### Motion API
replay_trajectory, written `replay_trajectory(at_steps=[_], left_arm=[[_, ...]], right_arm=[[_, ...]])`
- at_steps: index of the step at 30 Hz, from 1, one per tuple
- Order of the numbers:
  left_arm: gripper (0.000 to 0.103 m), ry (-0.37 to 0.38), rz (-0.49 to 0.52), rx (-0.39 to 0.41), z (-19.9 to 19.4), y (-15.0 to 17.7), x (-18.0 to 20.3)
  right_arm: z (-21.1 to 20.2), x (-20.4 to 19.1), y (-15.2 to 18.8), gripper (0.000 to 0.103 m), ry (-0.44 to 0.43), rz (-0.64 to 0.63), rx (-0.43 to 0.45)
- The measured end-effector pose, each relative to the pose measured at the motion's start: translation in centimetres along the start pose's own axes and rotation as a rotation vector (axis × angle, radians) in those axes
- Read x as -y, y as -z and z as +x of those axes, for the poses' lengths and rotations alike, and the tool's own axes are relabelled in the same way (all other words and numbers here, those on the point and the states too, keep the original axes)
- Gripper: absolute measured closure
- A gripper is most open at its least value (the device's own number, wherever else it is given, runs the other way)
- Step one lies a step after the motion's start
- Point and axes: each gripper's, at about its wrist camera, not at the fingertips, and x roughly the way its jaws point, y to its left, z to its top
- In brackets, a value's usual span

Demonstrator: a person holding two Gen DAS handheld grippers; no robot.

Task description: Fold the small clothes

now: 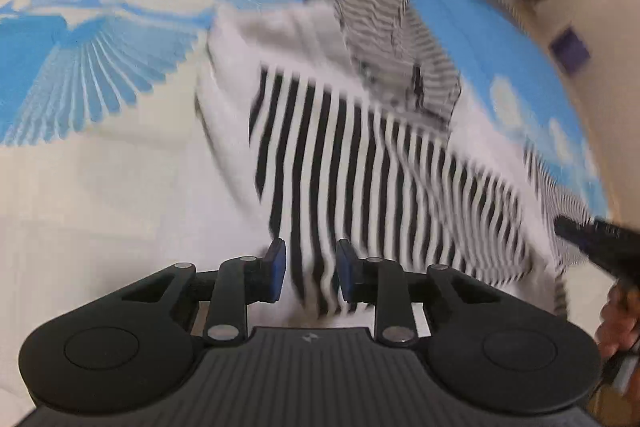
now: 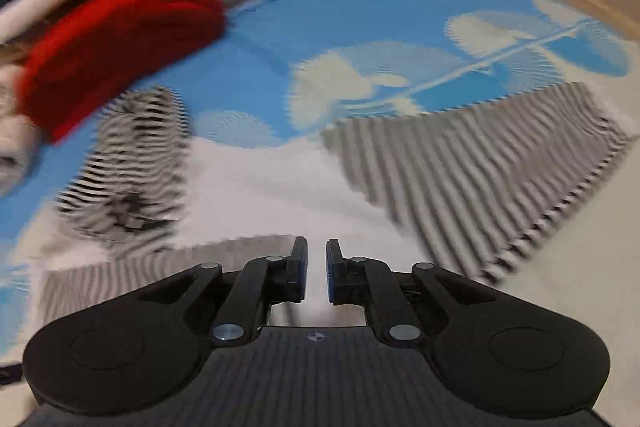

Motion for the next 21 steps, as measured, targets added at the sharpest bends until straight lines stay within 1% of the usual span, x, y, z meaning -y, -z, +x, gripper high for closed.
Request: replay_trajectory(at_steps=[1,2,3,4,5,6,7,9,10,12,13,14,16,17,19,20,21], left_arm=[[0.073,-0.041,0.020,-0.035,0.9,0.5,0.0],[0.073,-0.083,0.038,-0.064,1.7,0.9,-0.1],[0.073,-0.106,0.051,-0.077,2.1,1.2,-0.2],[0.073,-0.109,0.054,-0.073,2.0,1.2,-0.1],[0.073,-0.110,0.051,-0.066,1.7,1.1,0.1],[0.073,-0.103,0.050,-0.041,1.1,0.9,0.5],[0.073,-0.084,0.052,-0.008,0.5,0.8,1.0],[0.072,-0.042,0.056,0.014,0.0,0.7,1.7],[0.072,-0.042,0.058,-0.003,0.5,0.8,1.9],[0.072,-0.092,0.070,-0.052,1.8,1.4,2.3],[0.072,-0.116,0.079,-0.068,2.3,1.6,2.3],[0.072,-0.121,0.081,-0.066,2.4,1.6,2.5],[0.071,-0.106,0.070,-0.031,1.5,1.2,2.9],[0.069,-0.099,0.072,-0.002,0.8,1.0,3.1],[0.068,-0.098,0.088,0.048,-0.4,0.5,3.9],[0.067,-0.101,0.098,0.068,-0.9,0.3,4.4],[0.066,-0.103,0.106,0.085,-1.3,0.2,4.9]], right_arm=[[0.7,0.1,0.2,0.092,-0.013,0.018,-0.055],[1.7,0.4,0.5,0.092,-0.001,0.031,-0.123],[2.9,0.9,1.1,0.092,0.040,0.038,-0.199],[3.8,1.4,1.5,0.092,0.083,0.048,-0.251],[4.2,2.0,1.8,0.092,0.104,0.077,-0.272],[4.2,2.4,1.7,0.092,0.093,0.102,-0.266],[3.9,2.4,1.4,0.092,0.086,0.100,-0.256],[3.0,2.0,0.9,0.090,0.090,0.046,-0.206],[2.7,1.8,0.8,0.088,0.093,0.029,-0.190],[2.7,2.3,0.8,0.086,0.090,0.035,-0.189],[2.7,2.5,0.8,0.086,0.090,0.049,-0.196],[2.5,2.8,0.8,0.086,0.090,0.066,-0.201],[1.7,3.7,0.5,0.086,0.084,0.091,-0.191],[1.3,3.9,0.5,0.086,0.080,0.092,-0.175],[0.5,4.2,-0.4,0.085,0.078,0.083,-0.127],[0.1,4.4,-0.9,0.083,0.082,0.079,-0.104],[-0.4,4.8,-1.4,0.079,0.086,0.078,-0.079]])
